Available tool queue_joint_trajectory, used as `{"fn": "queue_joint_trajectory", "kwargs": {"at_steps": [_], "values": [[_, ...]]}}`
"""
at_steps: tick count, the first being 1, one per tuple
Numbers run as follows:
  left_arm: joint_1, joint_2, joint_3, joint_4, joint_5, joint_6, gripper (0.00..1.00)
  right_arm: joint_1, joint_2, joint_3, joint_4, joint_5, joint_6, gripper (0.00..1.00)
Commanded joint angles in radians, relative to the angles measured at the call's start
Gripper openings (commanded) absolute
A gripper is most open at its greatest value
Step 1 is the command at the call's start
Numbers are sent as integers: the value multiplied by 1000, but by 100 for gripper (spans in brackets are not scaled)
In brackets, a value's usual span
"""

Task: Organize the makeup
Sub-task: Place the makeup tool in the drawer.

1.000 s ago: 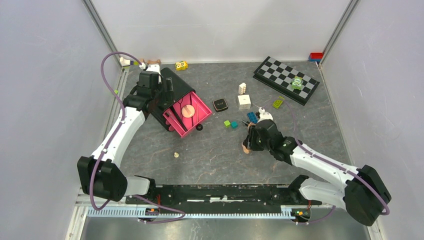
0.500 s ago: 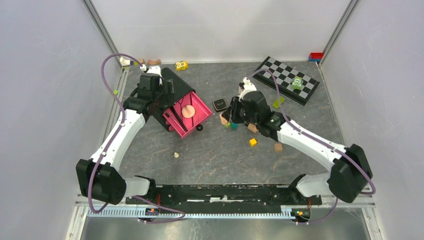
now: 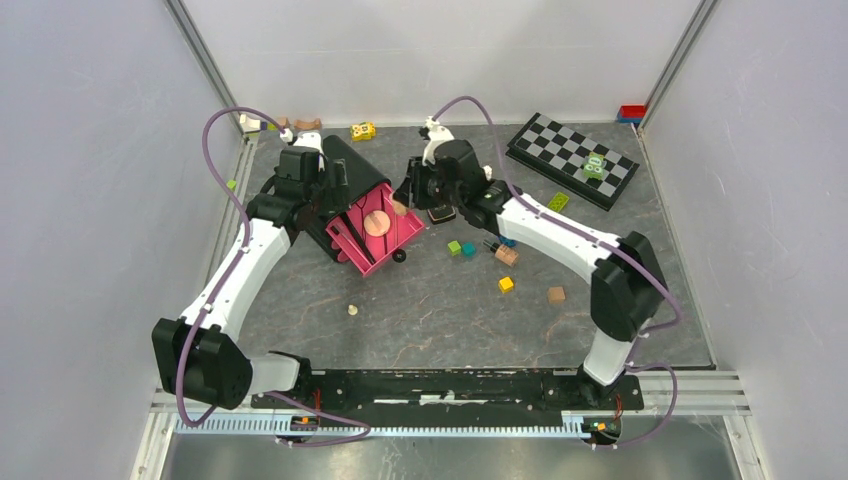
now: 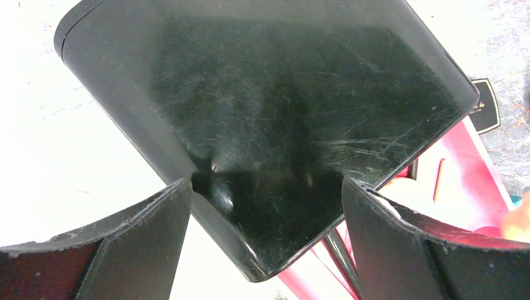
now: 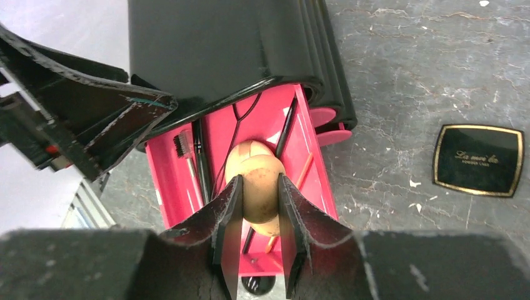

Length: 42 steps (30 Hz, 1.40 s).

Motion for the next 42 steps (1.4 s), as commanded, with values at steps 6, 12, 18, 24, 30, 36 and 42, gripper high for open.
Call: {"fn": "queue_joint_trajectory", "kwargs": {"at_steps": [6, 12, 18, 24, 30, 36, 42], "values": [[-6, 4, -8, -15, -24, 31, 95, 40, 111, 131, -90, 83, -71, 33], [-6, 3, -7, -15, -21, 30, 95, 44, 111, 113, -125, 162, -65, 35], [-6, 5, -6, -15, -20, 31, 95, 46, 117, 123, -160, 201, -71, 39], [-6, 5, -6, -15, -19, 31, 95, 48, 125, 134, -169, 193, -72, 49], [-6, 5, -6, -15, -18, 31, 95, 48, 118, 142, -167, 182, -79, 55], [-5, 7, -7, -15, -18, 31, 95, 47, 97, 172, -168, 164, -89, 57], [-6, 9, -7, -15, -20, 32, 95, 48, 26, 130, -122, 146, -103, 58]]}}
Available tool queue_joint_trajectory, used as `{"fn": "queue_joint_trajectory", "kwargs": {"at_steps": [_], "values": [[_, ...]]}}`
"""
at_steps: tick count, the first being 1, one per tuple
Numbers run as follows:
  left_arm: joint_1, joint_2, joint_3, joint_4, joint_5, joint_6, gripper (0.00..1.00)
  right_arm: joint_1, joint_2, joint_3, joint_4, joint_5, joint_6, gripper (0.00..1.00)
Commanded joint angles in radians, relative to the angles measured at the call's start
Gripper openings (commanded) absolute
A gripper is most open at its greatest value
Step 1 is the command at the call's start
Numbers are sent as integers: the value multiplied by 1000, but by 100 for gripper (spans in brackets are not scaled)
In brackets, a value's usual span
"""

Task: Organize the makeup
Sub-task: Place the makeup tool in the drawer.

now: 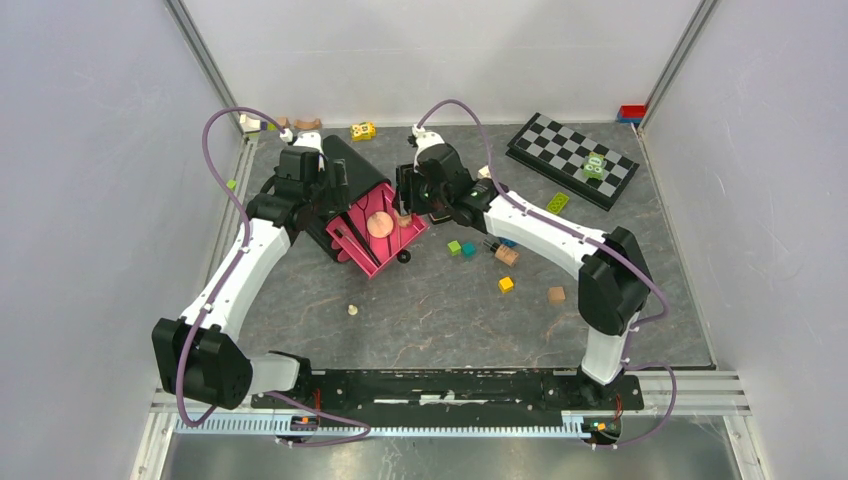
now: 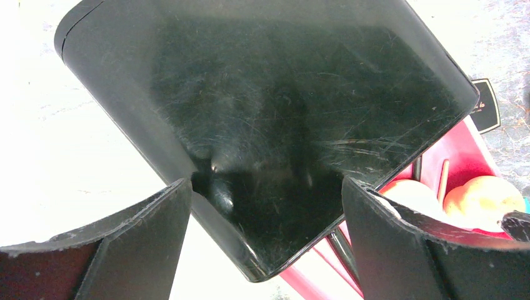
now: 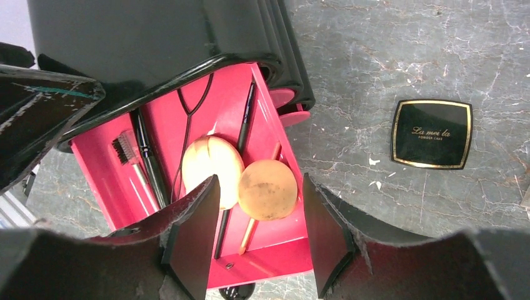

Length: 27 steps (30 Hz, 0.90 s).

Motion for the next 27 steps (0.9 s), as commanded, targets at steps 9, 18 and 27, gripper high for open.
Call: {"fn": "queue_joint_trajectory", "kwargs": {"at_steps": [9, 18, 27], "values": [[-6, 8, -7, -15, -17, 32, 95, 2, -131, -70, 61, 72, -56, 42], [-6, 8, -7, -15, -17, 32, 95, 2, -40, 25, -33, 150, -91, 29], [-6, 9, -7, -15, -18, 33, 95, 6, 15, 42, -7, 67, -114, 29]]}}
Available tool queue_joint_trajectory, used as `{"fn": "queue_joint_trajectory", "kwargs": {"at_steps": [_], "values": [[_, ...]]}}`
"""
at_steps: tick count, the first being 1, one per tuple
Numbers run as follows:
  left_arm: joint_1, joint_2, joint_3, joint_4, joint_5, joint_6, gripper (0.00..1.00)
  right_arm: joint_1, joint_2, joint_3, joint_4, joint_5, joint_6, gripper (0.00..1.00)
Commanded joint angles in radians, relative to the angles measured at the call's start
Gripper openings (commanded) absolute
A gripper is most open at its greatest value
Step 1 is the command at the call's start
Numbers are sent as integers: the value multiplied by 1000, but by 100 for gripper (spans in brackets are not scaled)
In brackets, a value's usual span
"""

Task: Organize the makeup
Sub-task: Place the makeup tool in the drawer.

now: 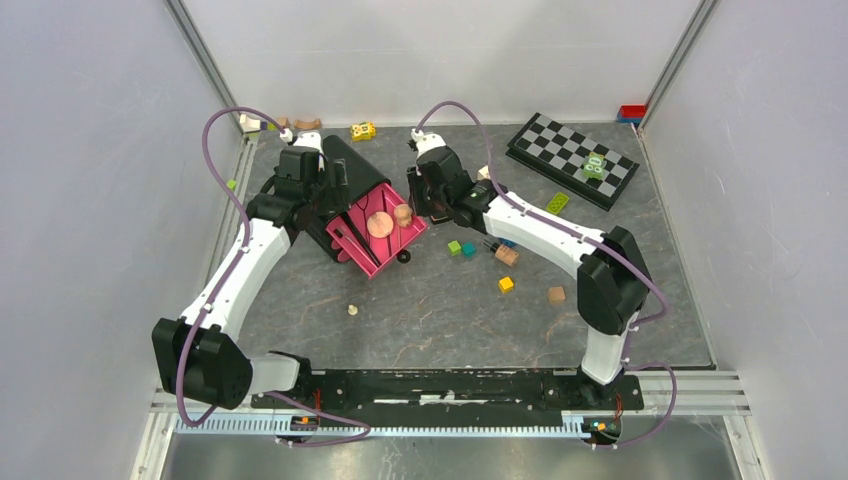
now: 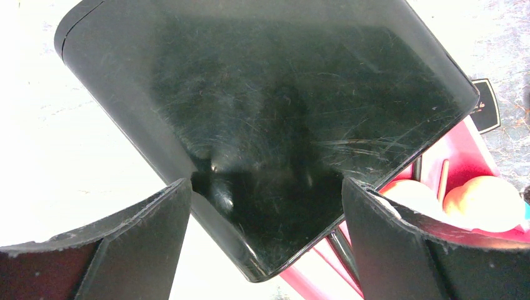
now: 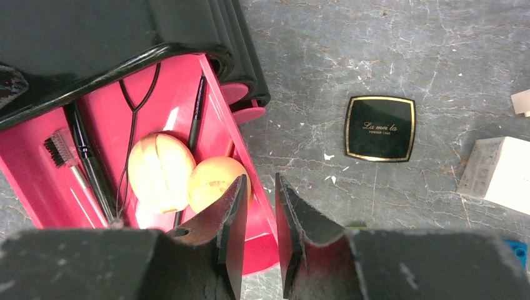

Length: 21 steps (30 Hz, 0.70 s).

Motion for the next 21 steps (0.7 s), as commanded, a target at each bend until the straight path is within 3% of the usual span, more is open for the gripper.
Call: {"fn": "queue_joint_trajectory", "kwargs": {"at_steps": [1, 12, 21], "values": [[-6, 8, -7, -15, -19, 34, 95, 6, 31, 62, 28, -47, -21, 28], [-5, 9, -7, -15, -17, 34, 95, 33, 78, 110, 46, -122, -19, 30], [-6, 9, -7, -15, -18, 34, 95, 34, 26, 106, 24, 36, -40, 42]]}}
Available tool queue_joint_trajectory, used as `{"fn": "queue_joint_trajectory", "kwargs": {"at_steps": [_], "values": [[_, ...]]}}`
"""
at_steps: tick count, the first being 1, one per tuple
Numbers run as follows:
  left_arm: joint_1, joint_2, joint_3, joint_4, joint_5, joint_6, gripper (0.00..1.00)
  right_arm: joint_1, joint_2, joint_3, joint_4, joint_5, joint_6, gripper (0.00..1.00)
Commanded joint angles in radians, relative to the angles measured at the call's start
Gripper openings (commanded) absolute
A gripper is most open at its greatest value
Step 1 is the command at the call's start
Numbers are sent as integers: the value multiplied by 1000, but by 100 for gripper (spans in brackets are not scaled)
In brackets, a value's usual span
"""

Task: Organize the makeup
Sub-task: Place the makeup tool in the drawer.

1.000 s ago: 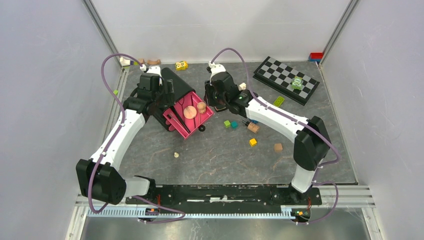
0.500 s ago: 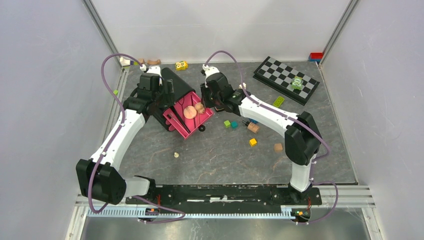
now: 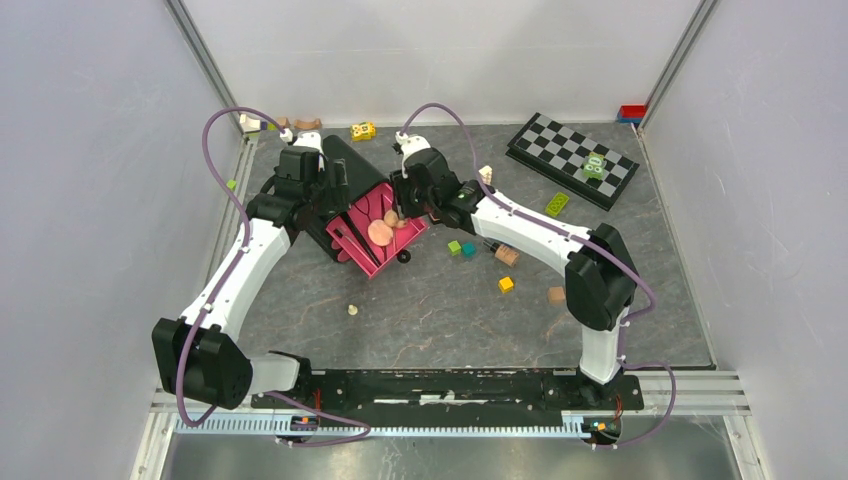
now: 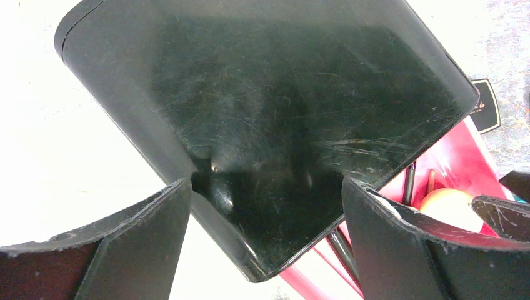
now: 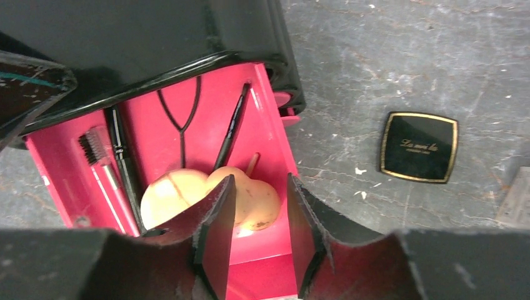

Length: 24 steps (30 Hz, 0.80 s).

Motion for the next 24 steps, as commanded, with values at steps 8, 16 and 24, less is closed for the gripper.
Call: {"fn": "queue_joint_trajectory", "kwargs": {"at_steps": [8, 16, 24], "values": [[-6, 13, -7, -15, -17, 34, 95, 1, -125, 5, 23, 174, -56, 49], [-6, 13, -7, -14, -17, 34, 95, 1, -291, -232, 101, 161, -32, 48], [-6, 16, -6, -15, -15, 34, 95, 1, -361, -422, 247, -57, -32, 48]]}}
